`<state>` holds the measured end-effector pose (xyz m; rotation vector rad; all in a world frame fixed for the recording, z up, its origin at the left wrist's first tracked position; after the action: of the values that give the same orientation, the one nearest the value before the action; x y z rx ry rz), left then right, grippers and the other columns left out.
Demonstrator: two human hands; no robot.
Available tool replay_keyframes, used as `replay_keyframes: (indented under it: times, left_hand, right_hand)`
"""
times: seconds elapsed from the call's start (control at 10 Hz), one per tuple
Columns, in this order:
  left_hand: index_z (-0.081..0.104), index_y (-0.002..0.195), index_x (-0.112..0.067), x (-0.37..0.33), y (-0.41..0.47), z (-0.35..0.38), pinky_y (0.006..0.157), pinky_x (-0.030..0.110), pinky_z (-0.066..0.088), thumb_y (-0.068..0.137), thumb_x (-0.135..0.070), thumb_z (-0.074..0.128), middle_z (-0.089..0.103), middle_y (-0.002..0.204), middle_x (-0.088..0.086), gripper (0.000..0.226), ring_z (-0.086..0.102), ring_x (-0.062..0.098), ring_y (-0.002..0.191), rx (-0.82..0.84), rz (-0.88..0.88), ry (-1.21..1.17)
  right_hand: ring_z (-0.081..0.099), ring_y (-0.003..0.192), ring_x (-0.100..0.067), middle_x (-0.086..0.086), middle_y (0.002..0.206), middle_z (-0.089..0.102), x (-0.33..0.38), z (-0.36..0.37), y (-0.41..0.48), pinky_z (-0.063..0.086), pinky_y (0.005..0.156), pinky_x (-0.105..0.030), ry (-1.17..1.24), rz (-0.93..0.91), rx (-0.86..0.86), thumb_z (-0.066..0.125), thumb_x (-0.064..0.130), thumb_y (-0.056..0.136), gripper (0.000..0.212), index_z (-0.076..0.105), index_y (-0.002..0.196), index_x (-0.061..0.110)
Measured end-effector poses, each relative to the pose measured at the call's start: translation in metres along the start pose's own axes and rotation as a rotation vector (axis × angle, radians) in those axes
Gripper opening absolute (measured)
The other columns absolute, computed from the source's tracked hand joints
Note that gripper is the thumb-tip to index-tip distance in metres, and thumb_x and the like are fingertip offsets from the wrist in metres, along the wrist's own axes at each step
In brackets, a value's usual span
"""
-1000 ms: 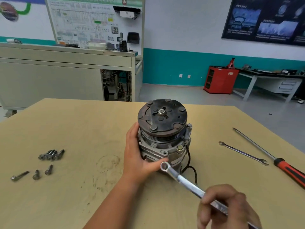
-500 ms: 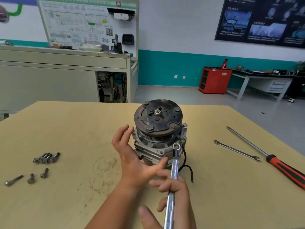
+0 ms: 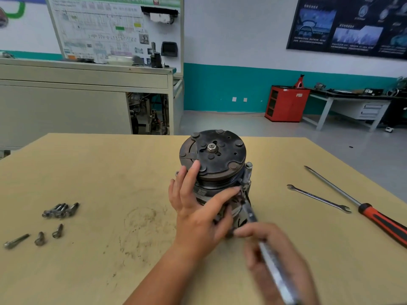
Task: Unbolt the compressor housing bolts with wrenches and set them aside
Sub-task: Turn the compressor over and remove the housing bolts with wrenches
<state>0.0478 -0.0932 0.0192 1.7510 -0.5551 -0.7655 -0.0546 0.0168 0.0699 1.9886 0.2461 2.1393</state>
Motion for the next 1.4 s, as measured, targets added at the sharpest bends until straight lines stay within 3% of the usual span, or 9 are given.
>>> replay_keyframes:
  times: [0.1,0.4,0.5,0.6,0.7,0.8,0.9,1.1,1.4]
  left_hand:
    - [0.057,0.106,-0.041,0.004,-0.002,0.002,0.111,0.054,0.022,0.078,-0.028,0.063,0.006,0.157,-0.006,0.031,0.004,0.017,0.146,0.01,0.027,-0.021]
    - [0.055,0.112,-0.036,0.008,0.002,-0.003,0.107,0.058,0.026,0.075,-0.027,0.066,0.009,0.157,-0.013,0.039,0.011,0.016,0.145,-0.009,0.027,-0.076]
    - [0.054,0.112,-0.033,0.007,0.003,-0.004,0.103,0.064,0.028,0.073,-0.029,0.066,0.009,0.155,-0.017,0.041,0.012,0.014,0.145,-0.02,0.004,-0.073]
    - [0.054,0.112,-0.033,0.006,0.004,-0.003,0.101,0.067,0.03,0.072,-0.03,0.067,0.011,0.156,-0.011,0.042,0.013,0.014,0.145,-0.019,-0.003,-0.052]
    - [0.054,0.113,-0.034,0.006,0.003,-0.003,0.102,0.063,0.028,0.072,-0.031,0.067,0.007,0.157,-0.015,0.043,0.012,0.014,0.145,-0.021,0.003,-0.028]
    - [0.055,0.115,-0.036,0.006,0.0,-0.001,0.105,0.061,0.025,0.074,-0.035,0.066,0.003,0.158,-0.014,0.043,0.01,0.015,0.146,-0.009,0.005,-0.014]
    - [0.055,0.118,-0.038,0.007,-0.002,0.001,0.106,0.06,0.024,0.075,-0.037,0.065,0.002,0.159,-0.011,0.044,0.009,0.017,0.146,-0.002,0.004,0.006]
    - [0.053,0.119,-0.042,0.006,-0.003,0.003,0.108,0.059,0.023,0.077,-0.035,0.065,-0.001,0.158,-0.009,0.045,0.005,0.02,0.147,0.011,0.017,0.039]
    - [0.059,0.112,-0.041,0.005,-0.001,0.0,0.109,0.059,0.022,0.077,-0.028,0.062,0.004,0.158,-0.011,0.038,0.008,0.02,0.146,0.012,0.004,-0.02]
  right_hand:
    - [0.034,0.032,-0.004,0.002,0.036,0.041,0.007,-0.032,0.034,0.027,0.035,-0.01,0.109,-0.124,-0.313,0.063,0.052,0.078,0.032,0.07,0.073,0.021]
    - [0.03,0.029,0.0,0.01,0.035,0.036,0.037,-0.064,0.111,0.024,0.035,-0.013,0.401,-0.018,0.128,0.041,0.037,0.087,0.039,0.06,0.056,0.022]
    - [0.064,0.066,-0.026,-0.024,0.07,0.064,0.032,-0.066,0.064,0.047,0.058,-0.024,0.808,-0.056,0.227,0.051,0.038,0.09,0.041,0.068,0.089,0.001]
    - [0.068,0.085,-0.041,-0.04,0.094,0.063,0.02,-0.049,0.027,0.05,0.048,-0.03,0.681,0.063,0.235,0.093,0.047,0.035,0.08,0.069,0.094,-0.001]
    - [0.071,0.063,-0.008,-0.006,0.07,0.074,0.013,-0.02,0.007,0.038,0.029,-0.018,0.234,0.172,-0.138,0.093,0.015,-0.002,0.092,0.059,0.081,-0.001]
    - [0.063,0.059,-0.013,-0.018,0.092,0.07,0.008,0.001,0.007,0.042,0.039,-0.015,0.099,0.32,0.02,0.062,-0.017,0.077,0.026,0.065,0.061,0.004]
    - [0.057,0.069,-0.015,-0.013,0.1,0.07,0.005,0.012,0.002,0.044,0.045,-0.017,0.272,0.375,-0.069,0.075,0.014,0.059,0.012,0.064,0.055,0.009]
    - [0.054,0.085,-0.016,-0.001,0.057,0.065,0.009,0.007,0.001,0.04,0.059,-0.018,0.378,0.379,-0.069,0.031,-0.032,0.083,0.064,0.059,0.035,0.001]
    - [0.061,0.044,-0.011,-0.032,0.071,0.066,0.01,-0.003,0.01,0.038,0.031,-0.013,0.315,0.21,-0.099,0.082,-0.009,0.05,0.02,0.071,0.047,0.008]
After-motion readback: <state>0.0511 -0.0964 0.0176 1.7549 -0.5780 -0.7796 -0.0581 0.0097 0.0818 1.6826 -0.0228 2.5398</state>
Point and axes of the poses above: each hand's wrist, its own y-axis towards the middle knuckle, its own z-axis out of the palm, x = y × z, the point moved 1 cm from there along y, towards the middle knuckle
